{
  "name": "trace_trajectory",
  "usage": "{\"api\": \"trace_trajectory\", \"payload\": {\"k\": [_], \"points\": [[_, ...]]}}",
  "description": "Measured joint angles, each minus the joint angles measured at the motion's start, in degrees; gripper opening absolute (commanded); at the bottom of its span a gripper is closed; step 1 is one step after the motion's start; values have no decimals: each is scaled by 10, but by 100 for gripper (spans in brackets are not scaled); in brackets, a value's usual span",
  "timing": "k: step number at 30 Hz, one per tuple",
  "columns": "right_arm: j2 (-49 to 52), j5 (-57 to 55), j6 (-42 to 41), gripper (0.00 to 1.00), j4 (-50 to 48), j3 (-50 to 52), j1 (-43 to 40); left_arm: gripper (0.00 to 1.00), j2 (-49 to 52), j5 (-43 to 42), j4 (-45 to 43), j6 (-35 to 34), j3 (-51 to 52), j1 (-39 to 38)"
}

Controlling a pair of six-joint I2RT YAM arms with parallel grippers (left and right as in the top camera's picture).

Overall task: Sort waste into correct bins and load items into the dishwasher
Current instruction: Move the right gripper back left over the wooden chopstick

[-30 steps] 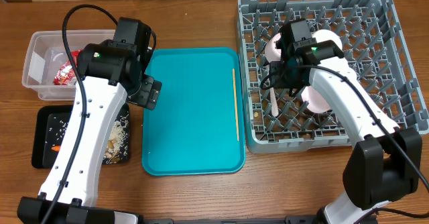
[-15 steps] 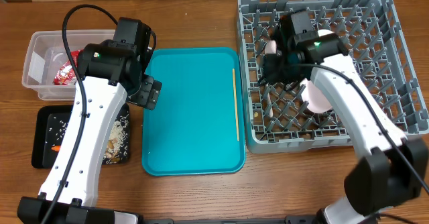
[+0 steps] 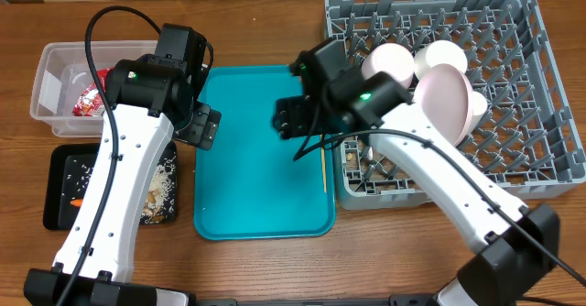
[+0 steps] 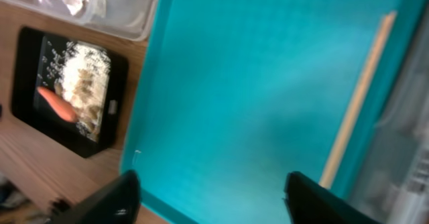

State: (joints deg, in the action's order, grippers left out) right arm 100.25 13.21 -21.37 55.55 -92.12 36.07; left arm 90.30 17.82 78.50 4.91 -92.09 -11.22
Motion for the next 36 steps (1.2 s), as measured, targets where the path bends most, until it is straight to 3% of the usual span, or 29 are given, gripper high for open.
{"api": "trace_trajectory", "payload": {"k": [8,19,36], "points": [[41,-30,-22,95,-7,0,28,100,0,0,0,0,0,0],[125,-152,-101,62,-29,0,31,100,0,0,0,0,0,0],[203,-263,-138,43,-19,0,61,100,0,0,0,0,0,0]]}}
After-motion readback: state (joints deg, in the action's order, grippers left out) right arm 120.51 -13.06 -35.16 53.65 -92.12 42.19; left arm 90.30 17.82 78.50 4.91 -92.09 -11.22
